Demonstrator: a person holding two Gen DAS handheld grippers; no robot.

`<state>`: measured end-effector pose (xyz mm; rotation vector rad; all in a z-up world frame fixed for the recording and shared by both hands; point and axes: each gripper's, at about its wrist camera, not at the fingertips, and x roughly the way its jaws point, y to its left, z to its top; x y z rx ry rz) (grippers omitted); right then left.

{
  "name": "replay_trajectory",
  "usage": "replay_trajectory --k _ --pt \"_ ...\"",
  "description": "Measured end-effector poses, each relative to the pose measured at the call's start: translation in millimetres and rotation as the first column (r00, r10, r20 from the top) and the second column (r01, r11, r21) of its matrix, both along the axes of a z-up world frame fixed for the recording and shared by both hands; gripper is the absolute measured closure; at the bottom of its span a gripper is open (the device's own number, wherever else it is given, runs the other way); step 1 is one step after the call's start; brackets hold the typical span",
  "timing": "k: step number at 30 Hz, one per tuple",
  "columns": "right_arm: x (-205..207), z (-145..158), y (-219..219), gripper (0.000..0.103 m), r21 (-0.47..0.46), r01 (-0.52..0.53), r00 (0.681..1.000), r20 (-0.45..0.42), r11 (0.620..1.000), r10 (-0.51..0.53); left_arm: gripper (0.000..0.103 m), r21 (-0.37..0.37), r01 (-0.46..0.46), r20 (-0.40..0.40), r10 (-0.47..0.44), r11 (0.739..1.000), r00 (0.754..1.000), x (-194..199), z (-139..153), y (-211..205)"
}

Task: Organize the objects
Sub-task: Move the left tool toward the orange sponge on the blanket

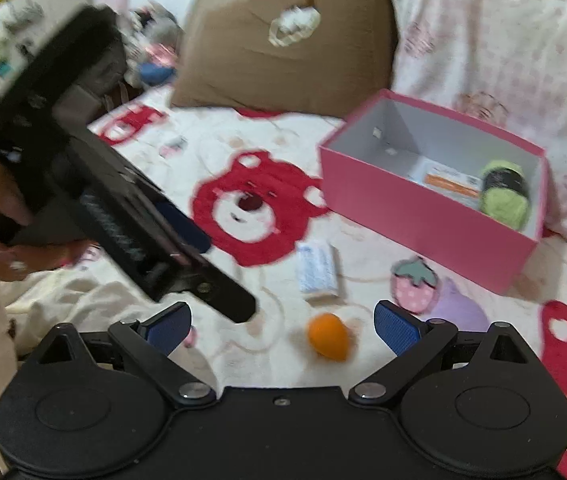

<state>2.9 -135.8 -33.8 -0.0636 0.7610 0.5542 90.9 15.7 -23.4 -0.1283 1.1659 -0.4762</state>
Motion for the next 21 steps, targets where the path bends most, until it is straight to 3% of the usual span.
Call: replay_trajectory --k 5,9,15,19,21 --pt "-1.3 -30.2 0.7 0.004 -0.055 -0.001 1.0 -0.003 0.999 0.001 0.003 0.049 -0.032 0.067 0.028 0.998 0.997 -7.9 -14.3 -3.2" --pt "7.9 -46.2 -4.8 0.004 0.028 0.03 0.995 -0.096 0.999 -0.027 0.003 0.099 -0.005 0.139 -0.009 0.995 0.99 -15.2 -26.0 -14.8" --pt "20.2 -61.9 -7.4 0.004 0.012 0.085 0.983 -0.162 0.996 -0.082 0.004 0.019 -0.043 0.073 0.041 0.999 0.996 -10.6 -48.1 -18.5" --pt "24.9 -72.4 -8.9 0.008 0.012 0.079 0.985 -0.156 0.997 -0.076 0.006 0.075 -0.057 0.132 0.047 0.996 0.99 -10.3 -56.2 -32.0" --pt "30.1 -77.7 -10.2 0.008 0.01 0.082 0.983 -0.164 0.997 -0.079 0.007 0.061 -0.067 0.129 0.059 0.996 0.99 -7.8 -61.6 -31.7"
